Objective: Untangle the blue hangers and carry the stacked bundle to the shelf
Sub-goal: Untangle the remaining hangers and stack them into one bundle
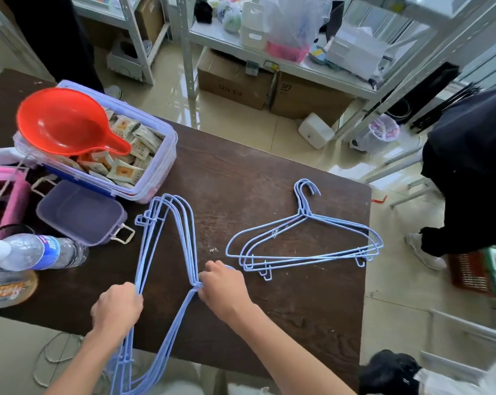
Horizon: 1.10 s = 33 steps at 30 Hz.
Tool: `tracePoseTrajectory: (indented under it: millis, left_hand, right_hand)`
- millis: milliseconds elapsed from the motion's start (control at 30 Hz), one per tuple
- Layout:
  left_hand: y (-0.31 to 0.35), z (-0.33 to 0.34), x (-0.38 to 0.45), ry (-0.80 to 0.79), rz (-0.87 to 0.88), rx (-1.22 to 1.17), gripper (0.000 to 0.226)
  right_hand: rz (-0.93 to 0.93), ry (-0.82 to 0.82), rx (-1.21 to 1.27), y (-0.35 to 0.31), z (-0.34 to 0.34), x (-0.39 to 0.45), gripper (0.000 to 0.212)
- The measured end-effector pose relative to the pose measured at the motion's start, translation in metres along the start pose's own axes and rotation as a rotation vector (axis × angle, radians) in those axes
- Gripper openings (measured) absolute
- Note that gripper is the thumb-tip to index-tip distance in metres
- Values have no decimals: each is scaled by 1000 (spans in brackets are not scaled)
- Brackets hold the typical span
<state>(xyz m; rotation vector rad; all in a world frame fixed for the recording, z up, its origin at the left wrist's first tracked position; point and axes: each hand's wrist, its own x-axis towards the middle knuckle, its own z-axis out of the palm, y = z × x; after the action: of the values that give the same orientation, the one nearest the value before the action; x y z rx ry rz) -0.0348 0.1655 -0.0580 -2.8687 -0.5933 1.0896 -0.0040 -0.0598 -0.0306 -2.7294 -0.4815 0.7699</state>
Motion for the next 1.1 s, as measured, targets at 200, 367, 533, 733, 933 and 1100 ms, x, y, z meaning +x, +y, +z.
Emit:
tracePoseTrajectory:
  millis: [200,367,533,733,933,1100]
  left_hand:
    - [12,5,-6,-9,-32,-61,29]
    - [20,1,0,-66,-42,-45,31]
    - [24,-5,8,-98,-81,-38,38]
    - [30,-10,7,-92,-42,-59,31]
    - [30,-8,6,-83,-36,-69,32]
    - [28,-5,6,-80,-22,-60,33]
  right_hand:
    - [613,457,237,154,-69,17,20]
    - [714,212,106,257,-85,20,33]
    - [430,331,-170,273,-75,24,10]
    - [204,460,-215,274,-72,23,17]
    - [107,496,-177,265,-71,40,15]
    - [34,365,-211,262,-70,56,15]
